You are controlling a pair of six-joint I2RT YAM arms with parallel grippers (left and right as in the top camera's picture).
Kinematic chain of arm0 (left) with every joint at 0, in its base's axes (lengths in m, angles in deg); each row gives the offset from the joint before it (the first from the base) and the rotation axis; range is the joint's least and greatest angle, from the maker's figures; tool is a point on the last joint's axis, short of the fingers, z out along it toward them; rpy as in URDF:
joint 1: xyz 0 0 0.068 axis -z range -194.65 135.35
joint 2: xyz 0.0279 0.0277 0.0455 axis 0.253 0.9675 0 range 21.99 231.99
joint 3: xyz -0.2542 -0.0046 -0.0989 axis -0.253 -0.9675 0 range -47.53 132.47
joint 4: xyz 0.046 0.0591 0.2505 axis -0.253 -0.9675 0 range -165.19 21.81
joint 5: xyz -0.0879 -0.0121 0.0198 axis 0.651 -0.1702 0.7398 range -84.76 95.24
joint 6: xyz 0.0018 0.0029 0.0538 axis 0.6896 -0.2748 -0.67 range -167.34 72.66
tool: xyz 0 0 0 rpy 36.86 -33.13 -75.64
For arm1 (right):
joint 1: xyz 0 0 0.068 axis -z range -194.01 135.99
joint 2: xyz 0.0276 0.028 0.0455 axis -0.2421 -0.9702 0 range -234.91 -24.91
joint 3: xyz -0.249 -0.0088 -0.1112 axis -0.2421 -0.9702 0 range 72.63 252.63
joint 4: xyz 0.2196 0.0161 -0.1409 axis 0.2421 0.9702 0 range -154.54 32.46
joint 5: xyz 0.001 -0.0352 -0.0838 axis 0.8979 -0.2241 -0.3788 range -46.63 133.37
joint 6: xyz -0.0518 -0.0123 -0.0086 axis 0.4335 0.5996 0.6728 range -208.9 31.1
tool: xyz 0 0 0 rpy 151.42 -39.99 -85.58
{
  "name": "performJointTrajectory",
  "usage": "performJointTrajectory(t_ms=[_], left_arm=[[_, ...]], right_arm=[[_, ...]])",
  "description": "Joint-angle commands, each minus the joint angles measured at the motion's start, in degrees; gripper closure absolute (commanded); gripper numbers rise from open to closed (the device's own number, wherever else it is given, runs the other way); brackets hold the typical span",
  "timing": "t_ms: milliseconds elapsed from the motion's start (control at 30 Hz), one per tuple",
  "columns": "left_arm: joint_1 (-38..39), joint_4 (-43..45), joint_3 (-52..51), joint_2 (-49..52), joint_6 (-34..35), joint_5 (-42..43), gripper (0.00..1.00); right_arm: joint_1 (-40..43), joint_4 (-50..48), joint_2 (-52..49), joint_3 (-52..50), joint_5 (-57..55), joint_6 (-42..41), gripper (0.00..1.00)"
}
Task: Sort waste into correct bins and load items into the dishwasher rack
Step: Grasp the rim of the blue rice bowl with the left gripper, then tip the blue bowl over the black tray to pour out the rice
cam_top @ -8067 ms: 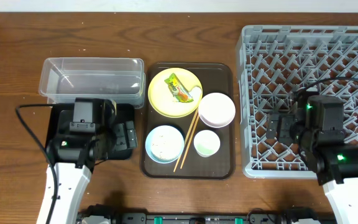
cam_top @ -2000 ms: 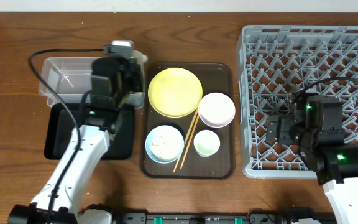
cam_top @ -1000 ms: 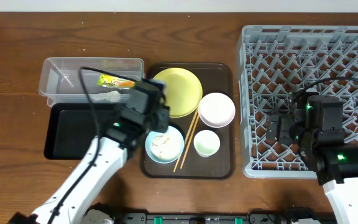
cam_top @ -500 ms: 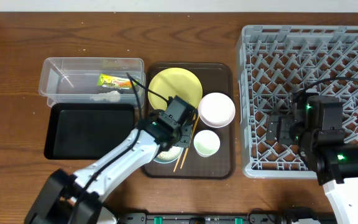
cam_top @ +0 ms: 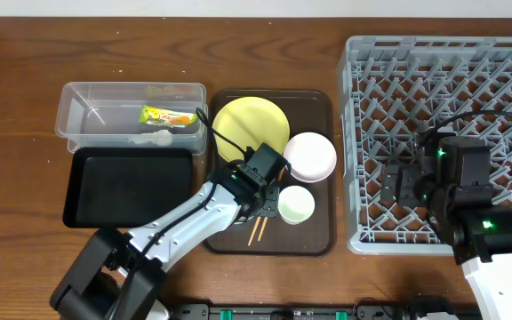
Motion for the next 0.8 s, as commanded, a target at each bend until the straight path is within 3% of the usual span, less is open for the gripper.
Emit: performJointTrajectory(t_ms=[0,233,500,767], left_arm=[[0.3,-0.4,0.4,0.3,0.2,-0.2,0.92],[0.3,-2.2,0.4,-1.3,0.7,-0.3,0.94],[-0.7,-5.2,0.8,-11.8,-0.7,0.0,0.94],[-11.9,-11.0,1.1,-22.9,-4.8,3.5,0.94]], right_arm=[[0.3,0.1,0.0,1.0,-0.5,-0.8,0.01],[0.3,0.2,0.0,1.0,-0.5,-0.8,0.01],[0.3,0.5,0.0,1.0,-0.5,-0.8,0.01],[0.3,0.5,0.0,1.0,-0.5,-0.8,0.01]])
